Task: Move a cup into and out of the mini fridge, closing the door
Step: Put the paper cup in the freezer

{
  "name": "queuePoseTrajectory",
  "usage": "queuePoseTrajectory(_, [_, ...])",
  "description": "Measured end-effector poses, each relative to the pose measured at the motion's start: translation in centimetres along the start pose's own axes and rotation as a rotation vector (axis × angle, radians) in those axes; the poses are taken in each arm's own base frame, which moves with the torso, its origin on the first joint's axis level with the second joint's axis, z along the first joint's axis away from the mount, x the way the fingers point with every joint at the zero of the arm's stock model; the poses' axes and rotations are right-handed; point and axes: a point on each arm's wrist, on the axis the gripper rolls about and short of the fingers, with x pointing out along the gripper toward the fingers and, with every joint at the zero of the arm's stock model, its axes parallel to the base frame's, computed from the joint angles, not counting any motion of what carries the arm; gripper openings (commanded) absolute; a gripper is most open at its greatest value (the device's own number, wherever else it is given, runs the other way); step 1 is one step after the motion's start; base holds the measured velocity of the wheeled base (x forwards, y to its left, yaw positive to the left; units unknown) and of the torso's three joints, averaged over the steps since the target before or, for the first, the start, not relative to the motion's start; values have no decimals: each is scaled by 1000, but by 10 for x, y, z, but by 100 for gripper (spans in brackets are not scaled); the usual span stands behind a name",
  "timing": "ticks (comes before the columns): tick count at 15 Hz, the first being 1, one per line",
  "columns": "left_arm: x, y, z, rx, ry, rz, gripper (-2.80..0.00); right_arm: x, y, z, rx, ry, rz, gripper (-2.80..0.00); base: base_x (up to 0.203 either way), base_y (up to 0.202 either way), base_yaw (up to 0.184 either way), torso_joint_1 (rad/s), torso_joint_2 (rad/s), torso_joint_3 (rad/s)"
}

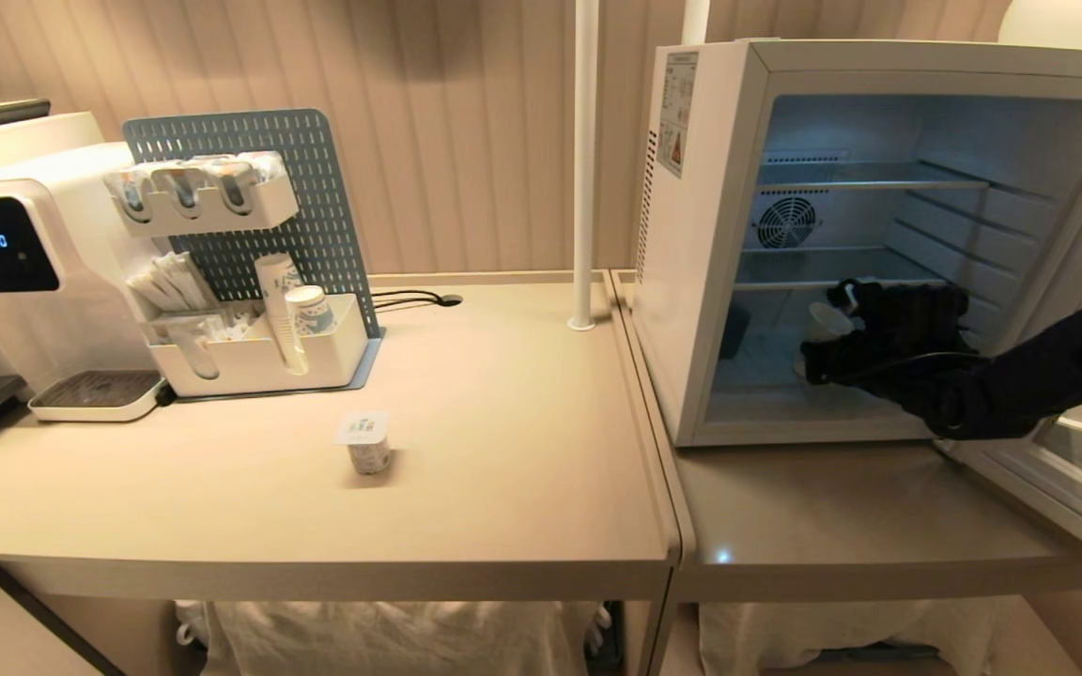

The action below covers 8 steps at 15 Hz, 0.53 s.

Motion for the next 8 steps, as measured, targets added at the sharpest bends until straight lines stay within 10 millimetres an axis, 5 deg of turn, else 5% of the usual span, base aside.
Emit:
queuePoseTrajectory(4, [0,0,0,-2,0,-1,-280,32,3,-15,-1,24,-71,-280,0,0,0,0,0,0])
queuePoseTrajectory(8, [0,0,0,-1,0,0,-280,36,3,-25,0,42,-74,-280,0,0,0,0,0,0])
